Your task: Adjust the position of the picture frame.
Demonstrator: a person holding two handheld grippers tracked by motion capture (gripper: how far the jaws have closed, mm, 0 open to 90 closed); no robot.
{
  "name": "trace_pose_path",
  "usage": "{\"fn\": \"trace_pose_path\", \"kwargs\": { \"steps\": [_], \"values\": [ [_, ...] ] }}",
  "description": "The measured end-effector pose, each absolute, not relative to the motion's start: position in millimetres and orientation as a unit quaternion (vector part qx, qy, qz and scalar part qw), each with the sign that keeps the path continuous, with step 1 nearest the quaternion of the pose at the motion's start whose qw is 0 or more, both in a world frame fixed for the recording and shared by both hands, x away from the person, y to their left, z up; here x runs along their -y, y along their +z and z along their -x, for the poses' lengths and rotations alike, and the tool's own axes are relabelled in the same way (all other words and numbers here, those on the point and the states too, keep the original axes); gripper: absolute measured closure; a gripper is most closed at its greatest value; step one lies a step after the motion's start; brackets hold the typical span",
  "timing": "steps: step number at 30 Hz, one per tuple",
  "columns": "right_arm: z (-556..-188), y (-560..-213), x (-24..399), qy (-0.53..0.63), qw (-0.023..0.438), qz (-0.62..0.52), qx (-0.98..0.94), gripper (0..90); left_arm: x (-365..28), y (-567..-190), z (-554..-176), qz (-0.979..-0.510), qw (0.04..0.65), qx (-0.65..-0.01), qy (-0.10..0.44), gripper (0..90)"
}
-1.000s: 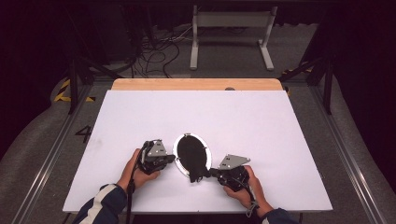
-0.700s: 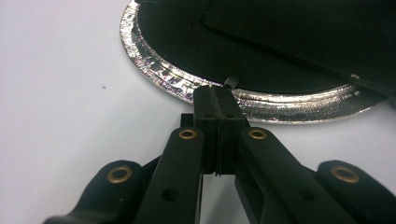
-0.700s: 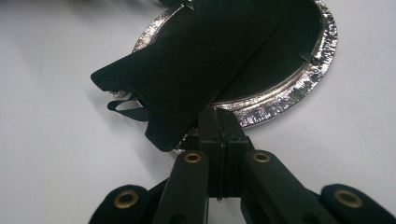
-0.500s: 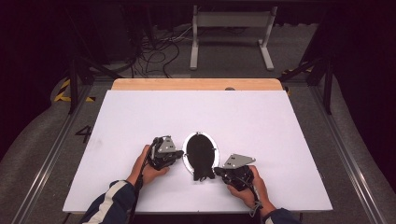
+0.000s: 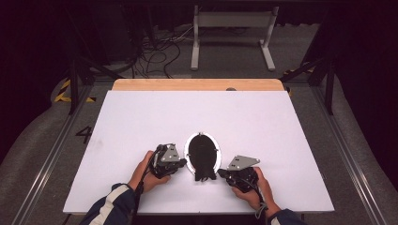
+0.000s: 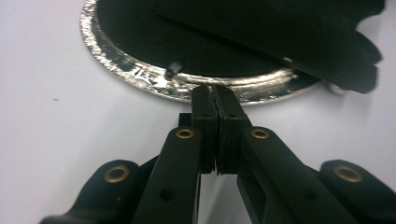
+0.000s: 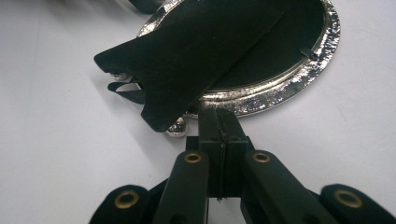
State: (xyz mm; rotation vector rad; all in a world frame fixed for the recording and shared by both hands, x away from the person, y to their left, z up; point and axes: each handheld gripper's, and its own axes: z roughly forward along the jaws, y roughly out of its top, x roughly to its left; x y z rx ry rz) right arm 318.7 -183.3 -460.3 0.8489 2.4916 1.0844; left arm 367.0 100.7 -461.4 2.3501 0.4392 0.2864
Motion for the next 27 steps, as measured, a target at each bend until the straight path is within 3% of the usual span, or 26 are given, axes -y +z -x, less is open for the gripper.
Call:
{"fn": "trace_pose_path", "kwargs": {
  "steps": [27],
  "values": [
    [-319.7, -461.3, 183.2, 0.377, 0.154, -0.29, -0.866, 89.9, -86.1, -464.9, -377.2, -0.903, 0.376, -0.174, 0.118, 89.4]
  ]
}}
